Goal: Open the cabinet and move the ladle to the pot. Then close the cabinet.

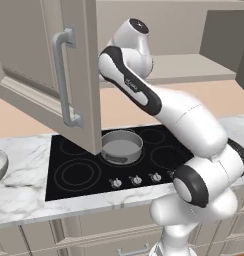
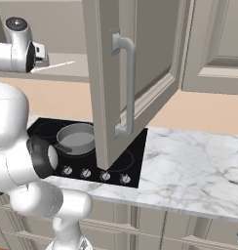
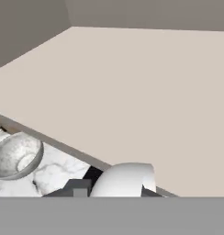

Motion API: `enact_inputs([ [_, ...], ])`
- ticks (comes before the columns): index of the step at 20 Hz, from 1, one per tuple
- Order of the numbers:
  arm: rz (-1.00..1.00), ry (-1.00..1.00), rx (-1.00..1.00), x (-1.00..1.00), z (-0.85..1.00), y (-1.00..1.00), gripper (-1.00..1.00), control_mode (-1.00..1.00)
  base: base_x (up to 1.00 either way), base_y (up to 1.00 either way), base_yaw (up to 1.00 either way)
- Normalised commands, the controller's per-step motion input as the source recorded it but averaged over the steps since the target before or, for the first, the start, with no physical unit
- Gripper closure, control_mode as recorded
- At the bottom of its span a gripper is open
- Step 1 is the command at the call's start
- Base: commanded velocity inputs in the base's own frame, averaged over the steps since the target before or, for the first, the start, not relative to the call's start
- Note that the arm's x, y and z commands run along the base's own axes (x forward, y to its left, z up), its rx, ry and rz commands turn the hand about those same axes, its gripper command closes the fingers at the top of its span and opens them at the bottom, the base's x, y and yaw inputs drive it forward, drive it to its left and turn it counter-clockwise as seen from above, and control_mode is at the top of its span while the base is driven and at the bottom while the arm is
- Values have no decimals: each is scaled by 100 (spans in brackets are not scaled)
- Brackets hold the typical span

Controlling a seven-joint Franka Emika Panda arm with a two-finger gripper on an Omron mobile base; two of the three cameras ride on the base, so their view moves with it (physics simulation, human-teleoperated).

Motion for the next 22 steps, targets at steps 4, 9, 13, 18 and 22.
enact_inputs([
  [4,-6,-12,0,-100,11,0,100,-100,0,0,0],
  [9,-11,-8,0,-100,-2,-14,100,-100,0,0,0],
  [13,-13,0,0,-80,-23,-33,100,-100,0,0,0],
  [18,-14,7,0,-50,-26,-46,100,-100,0,0,0],
  [22,-13,17,0,-11,-35,-50,100,-100,0,0,0],
])
